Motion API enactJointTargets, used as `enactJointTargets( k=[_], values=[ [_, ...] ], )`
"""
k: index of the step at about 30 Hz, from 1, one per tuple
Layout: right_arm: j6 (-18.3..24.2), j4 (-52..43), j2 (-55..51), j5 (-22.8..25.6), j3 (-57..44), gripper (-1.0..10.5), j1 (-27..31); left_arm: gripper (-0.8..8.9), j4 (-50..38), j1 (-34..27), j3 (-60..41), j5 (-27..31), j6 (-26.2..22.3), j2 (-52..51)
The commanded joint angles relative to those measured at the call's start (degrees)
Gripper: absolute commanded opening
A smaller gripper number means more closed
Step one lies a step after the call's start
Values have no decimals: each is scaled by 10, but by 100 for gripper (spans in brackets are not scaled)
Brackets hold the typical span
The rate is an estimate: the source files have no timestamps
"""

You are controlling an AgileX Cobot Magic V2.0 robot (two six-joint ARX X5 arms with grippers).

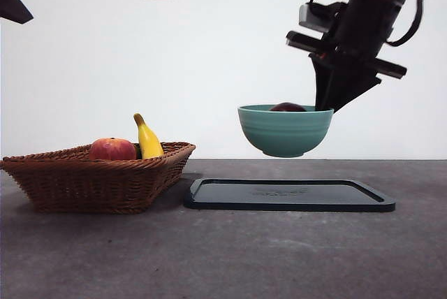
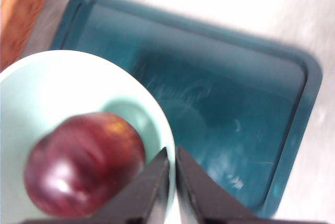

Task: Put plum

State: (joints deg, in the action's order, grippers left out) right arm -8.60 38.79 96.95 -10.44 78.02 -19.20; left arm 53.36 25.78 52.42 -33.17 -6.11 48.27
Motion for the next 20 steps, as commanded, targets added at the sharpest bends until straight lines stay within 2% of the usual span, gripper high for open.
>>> enactJointTargets(
  k=[1,11,20],
  values=[
    [11,-3,34,-2,27,11,1,433,-7,3,7,-4,-7,3],
    [11,-43,110,-7,39,11,10,433,-6,3,7,-4,-7,3],
    [11,-57,136,-16,39,11,14,433,-6,3,7,-4,-7,3]
  ],
)
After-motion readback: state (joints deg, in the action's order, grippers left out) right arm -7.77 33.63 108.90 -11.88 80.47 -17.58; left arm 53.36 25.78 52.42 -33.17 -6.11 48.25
